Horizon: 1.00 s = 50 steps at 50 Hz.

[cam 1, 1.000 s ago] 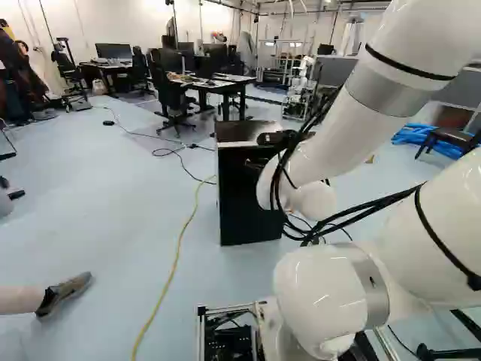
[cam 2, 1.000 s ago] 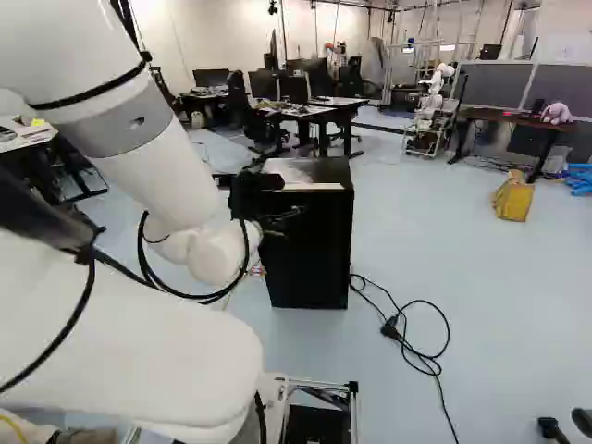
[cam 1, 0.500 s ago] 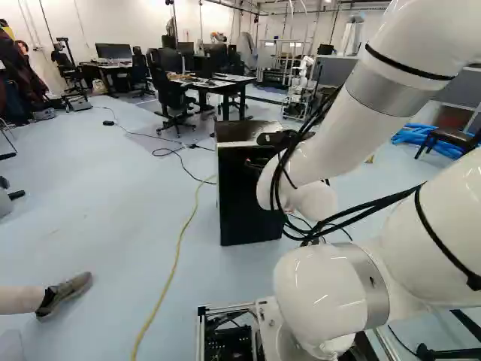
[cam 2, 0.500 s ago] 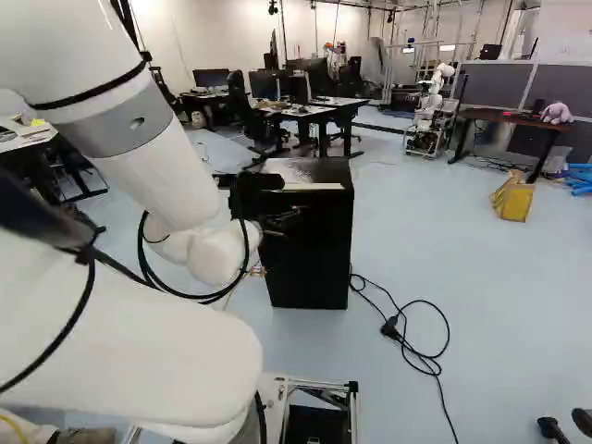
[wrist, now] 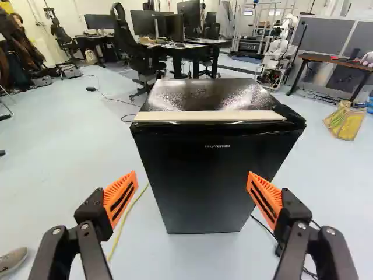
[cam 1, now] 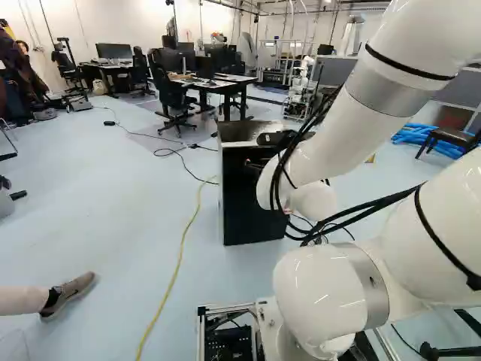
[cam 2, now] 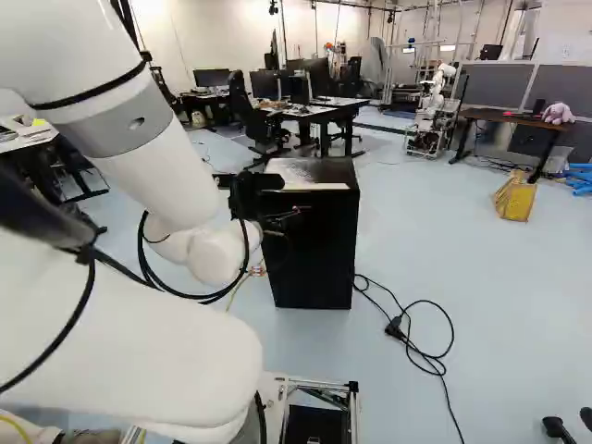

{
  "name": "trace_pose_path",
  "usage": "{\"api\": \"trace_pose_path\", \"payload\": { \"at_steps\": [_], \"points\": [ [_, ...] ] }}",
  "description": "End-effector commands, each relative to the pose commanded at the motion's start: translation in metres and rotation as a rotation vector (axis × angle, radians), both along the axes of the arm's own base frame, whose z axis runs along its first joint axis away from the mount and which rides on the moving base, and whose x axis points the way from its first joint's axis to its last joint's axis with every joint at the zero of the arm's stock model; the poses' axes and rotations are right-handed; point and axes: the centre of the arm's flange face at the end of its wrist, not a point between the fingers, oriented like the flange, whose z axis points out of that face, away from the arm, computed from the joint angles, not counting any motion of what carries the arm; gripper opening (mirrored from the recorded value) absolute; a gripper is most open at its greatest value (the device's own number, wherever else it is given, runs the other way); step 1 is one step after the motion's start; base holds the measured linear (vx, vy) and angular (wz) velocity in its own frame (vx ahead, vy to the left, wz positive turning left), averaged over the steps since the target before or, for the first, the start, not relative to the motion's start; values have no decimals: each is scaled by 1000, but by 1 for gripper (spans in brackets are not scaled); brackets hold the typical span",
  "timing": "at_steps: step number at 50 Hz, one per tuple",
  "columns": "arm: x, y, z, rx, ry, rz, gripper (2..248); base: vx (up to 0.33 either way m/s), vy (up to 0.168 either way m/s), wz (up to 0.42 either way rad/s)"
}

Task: Grab a drink from the fridge

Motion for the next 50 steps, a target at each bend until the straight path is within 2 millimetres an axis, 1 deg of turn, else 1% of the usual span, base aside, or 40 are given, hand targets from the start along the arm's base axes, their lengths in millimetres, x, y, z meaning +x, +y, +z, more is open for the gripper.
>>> {"api": "trace_pose_path", "payload": {
  "at_steps": [16, 35, 50],
  "points": [
    [0, 0, 0, 0, 0, 0, 247, -1, 71, -3],
    [0, 1, 0, 0, 0, 5, 247, 0, 1, 0],
    [1, 10, 0, 1, 1, 36, 247, 0, 0, 0]
  ]
}}
